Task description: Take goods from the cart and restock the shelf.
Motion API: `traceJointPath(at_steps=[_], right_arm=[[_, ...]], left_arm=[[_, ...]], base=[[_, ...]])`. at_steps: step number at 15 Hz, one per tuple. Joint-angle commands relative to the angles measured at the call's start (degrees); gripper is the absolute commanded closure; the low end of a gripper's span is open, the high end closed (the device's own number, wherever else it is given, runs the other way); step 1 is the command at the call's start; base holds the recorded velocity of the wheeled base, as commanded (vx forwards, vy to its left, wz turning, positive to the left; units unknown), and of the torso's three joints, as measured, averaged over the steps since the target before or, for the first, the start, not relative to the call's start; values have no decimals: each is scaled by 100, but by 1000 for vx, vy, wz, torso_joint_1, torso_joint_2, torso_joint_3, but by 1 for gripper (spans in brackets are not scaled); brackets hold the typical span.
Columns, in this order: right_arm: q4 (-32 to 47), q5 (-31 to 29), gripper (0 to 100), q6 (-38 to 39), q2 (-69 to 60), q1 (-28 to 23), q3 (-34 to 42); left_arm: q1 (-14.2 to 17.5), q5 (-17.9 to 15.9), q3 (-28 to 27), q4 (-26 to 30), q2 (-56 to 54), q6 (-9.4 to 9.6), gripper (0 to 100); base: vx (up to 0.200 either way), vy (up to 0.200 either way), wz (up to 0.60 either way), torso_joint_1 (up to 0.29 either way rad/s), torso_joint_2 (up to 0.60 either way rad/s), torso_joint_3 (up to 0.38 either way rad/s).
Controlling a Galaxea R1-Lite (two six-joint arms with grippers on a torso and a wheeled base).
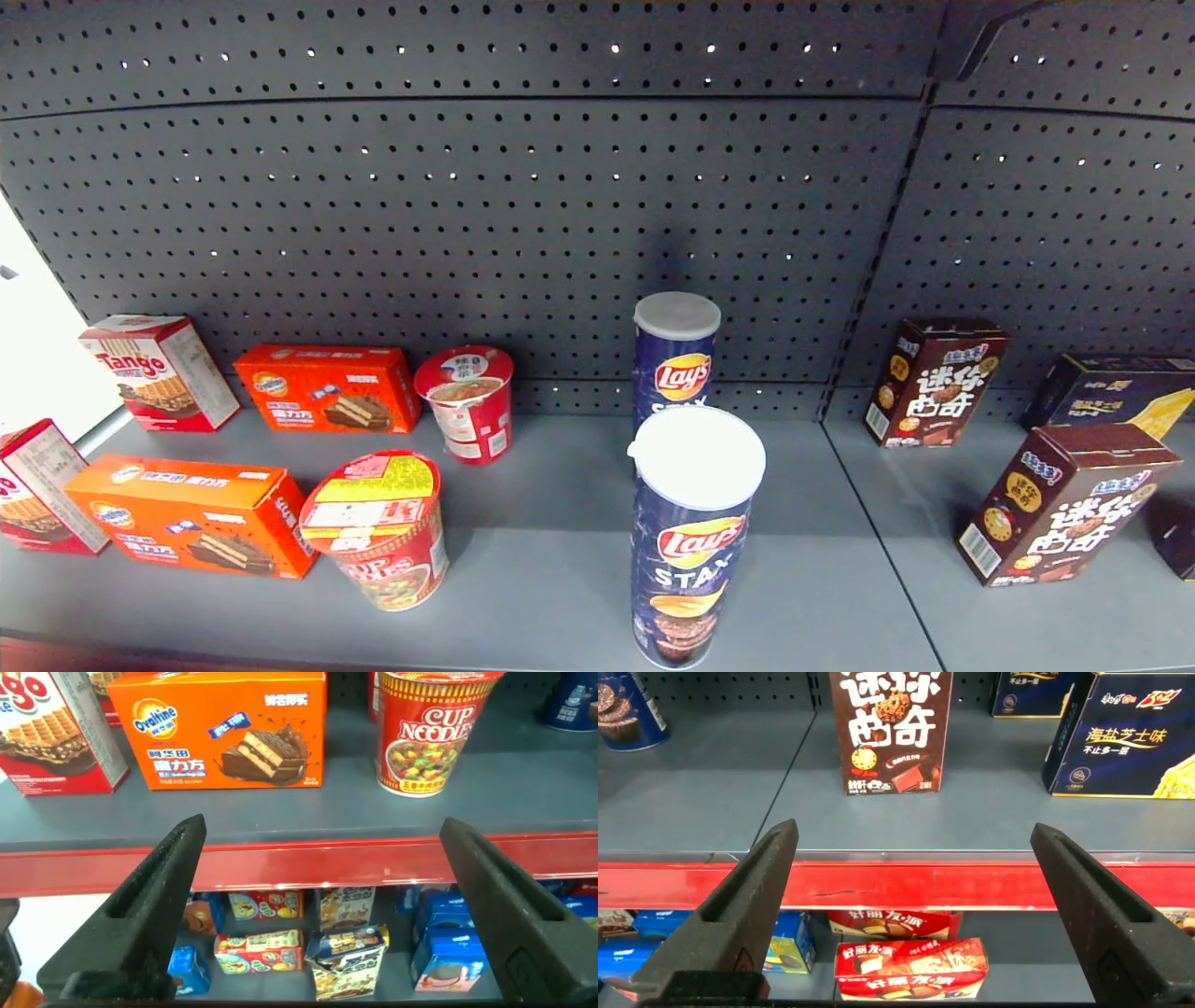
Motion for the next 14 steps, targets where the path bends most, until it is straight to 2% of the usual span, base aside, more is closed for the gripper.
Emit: traceJointPath(at_steps=[1, 8, 10, 14], right_arm=[[-2, 1, 0, 0, 7, 4, 0], [-2, 1, 0, 0, 7, 4, 0], [-2, 1, 0, 0, 7, 4, 0], [-2, 1, 0, 0, 7, 4, 0]], left_arm=[[0, 1, 2, 4, -2, -5, 0], [0, -8, 2, 4, -2, 13, 0], [0, 106, 2, 4, -2, -5, 0], [0, 80, -6, 4, -2, -40, 0]], base=[[0, 0, 0, 0, 0, 0], [0, 0, 0, 0, 0, 0], [0, -200, 0, 2, 2, 2], [0, 0, 0, 0, 0, 0]])
